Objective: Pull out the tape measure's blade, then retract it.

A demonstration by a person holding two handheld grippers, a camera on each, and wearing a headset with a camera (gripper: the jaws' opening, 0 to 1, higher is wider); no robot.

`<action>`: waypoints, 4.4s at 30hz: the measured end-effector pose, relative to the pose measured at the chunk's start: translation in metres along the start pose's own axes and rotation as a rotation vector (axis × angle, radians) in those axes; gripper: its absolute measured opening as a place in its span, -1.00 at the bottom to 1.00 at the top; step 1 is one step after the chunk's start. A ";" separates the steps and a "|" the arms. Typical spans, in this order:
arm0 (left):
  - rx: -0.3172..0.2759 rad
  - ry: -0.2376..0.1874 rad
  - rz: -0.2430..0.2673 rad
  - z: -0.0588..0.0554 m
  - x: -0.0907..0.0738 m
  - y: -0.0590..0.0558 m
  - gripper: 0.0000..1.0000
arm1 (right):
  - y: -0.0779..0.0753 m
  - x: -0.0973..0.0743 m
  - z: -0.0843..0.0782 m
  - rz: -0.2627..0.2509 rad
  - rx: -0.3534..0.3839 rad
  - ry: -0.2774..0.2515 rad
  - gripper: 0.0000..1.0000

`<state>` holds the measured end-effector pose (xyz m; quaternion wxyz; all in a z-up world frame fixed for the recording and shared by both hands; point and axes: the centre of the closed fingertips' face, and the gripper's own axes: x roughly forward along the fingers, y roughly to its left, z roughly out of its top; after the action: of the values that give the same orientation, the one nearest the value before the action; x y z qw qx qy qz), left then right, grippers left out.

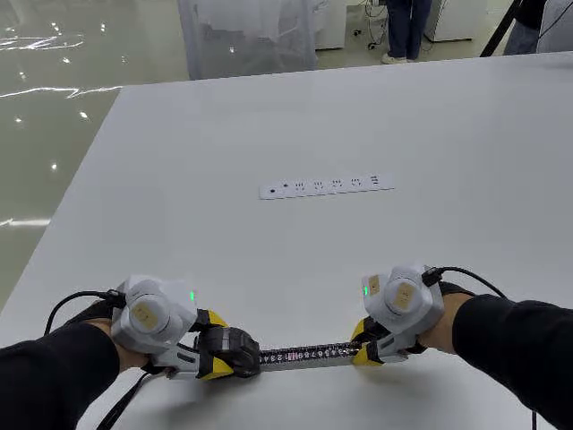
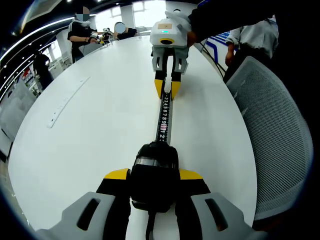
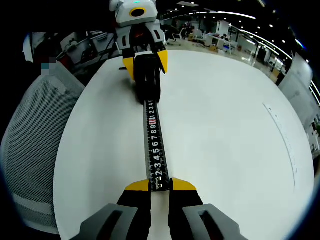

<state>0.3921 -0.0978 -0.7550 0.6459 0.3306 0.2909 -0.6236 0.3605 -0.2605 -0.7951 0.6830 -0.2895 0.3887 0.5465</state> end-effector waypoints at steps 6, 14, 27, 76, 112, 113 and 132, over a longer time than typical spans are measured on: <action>-0.002 0.000 0.005 0.000 0.000 0.000 -0.43 | 0.000 -0.002 -0.003 0.002 0.000 0.003 -0.84; 0.000 0.003 0.001 0.000 0.000 -0.001 -0.43 | -0.001 -0.003 -0.007 0.002 0.002 0.005 -0.84; -0.001 0.005 0.002 0.000 0.000 -0.001 -0.43 | -0.001 -0.007 -0.014 0.001 0.011 0.008 -0.84; -0.005 0.009 0.001 0.000 0.000 0.000 -0.43 | -0.003 -0.021 -0.034 -0.006 0.031 0.025 -0.85; -0.002 0.013 0.000 0.001 0.000 -0.001 -0.44 | -0.004 -0.033 -0.050 -0.010 0.041 0.039 -0.85; -0.002 0.013 0.001 0.001 0.000 -0.001 -0.44 | -0.004 -0.033 -0.051 -0.011 0.041 0.041 -0.85; -0.001 0.013 -0.001 0.000 0.000 0.000 -0.44 | -0.005 -0.036 -0.056 -0.013 0.043 0.045 -0.85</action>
<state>0.3920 -0.0978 -0.7552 0.6439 0.3343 0.2953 -0.6217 0.3495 -0.3266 -0.7948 0.6836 -0.2894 0.4140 0.5269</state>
